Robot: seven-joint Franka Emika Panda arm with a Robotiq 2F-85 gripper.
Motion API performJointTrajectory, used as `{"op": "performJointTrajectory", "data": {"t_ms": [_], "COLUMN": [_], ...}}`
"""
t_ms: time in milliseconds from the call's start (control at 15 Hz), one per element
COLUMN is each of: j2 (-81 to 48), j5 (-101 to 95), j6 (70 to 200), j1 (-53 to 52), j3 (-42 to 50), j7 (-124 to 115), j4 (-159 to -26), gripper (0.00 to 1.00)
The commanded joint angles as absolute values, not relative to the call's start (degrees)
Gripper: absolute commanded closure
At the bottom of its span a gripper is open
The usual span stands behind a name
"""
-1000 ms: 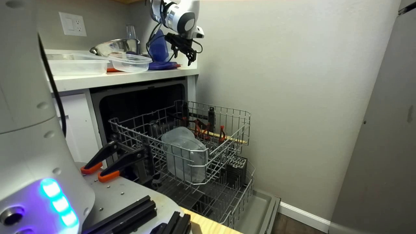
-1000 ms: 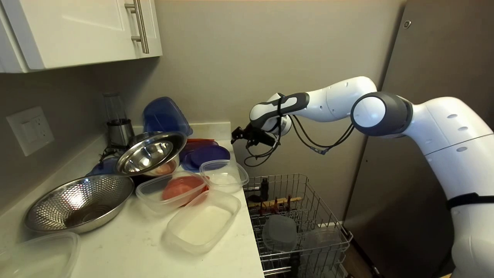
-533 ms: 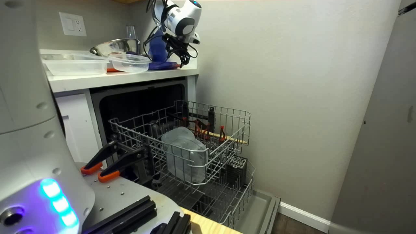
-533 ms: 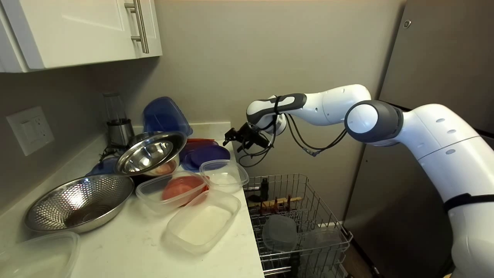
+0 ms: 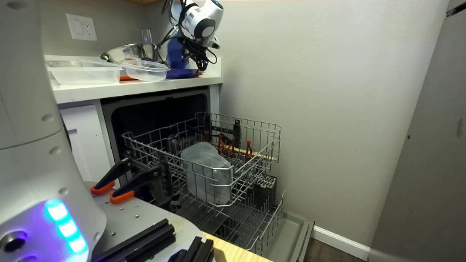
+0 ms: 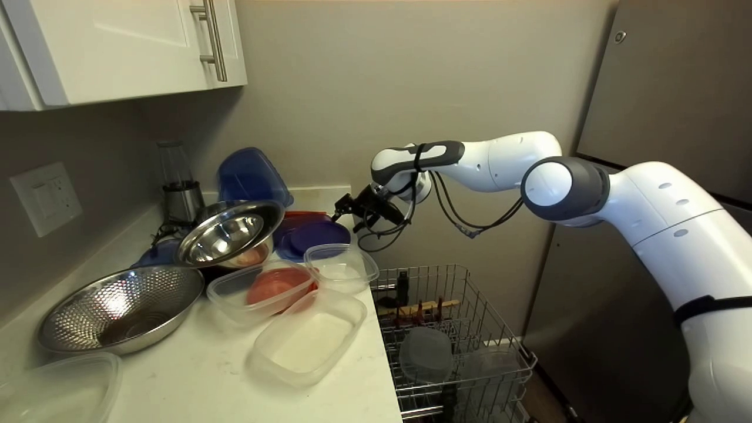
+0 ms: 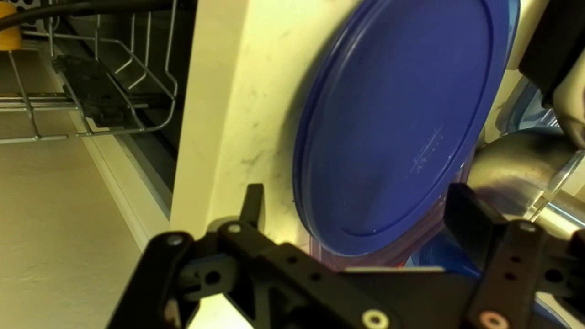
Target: Put the purple lid in the dishwasher
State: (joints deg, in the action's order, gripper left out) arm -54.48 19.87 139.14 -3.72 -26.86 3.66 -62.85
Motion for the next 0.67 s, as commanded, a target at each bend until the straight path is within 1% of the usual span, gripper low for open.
{"op": "performJointTrajectory", "data": {"t_ms": [0,600], "j2": [-56.70,-60.68], "j5": [20.48,21.36], "j6": [136.97,136.73], "j1": [-3.28,-2.82], "j3": [-28.23,-31.20], "j7": [5.38,5.98], "j4": [-60.53,-56.70], "gripper": [0.00,0.00]}}
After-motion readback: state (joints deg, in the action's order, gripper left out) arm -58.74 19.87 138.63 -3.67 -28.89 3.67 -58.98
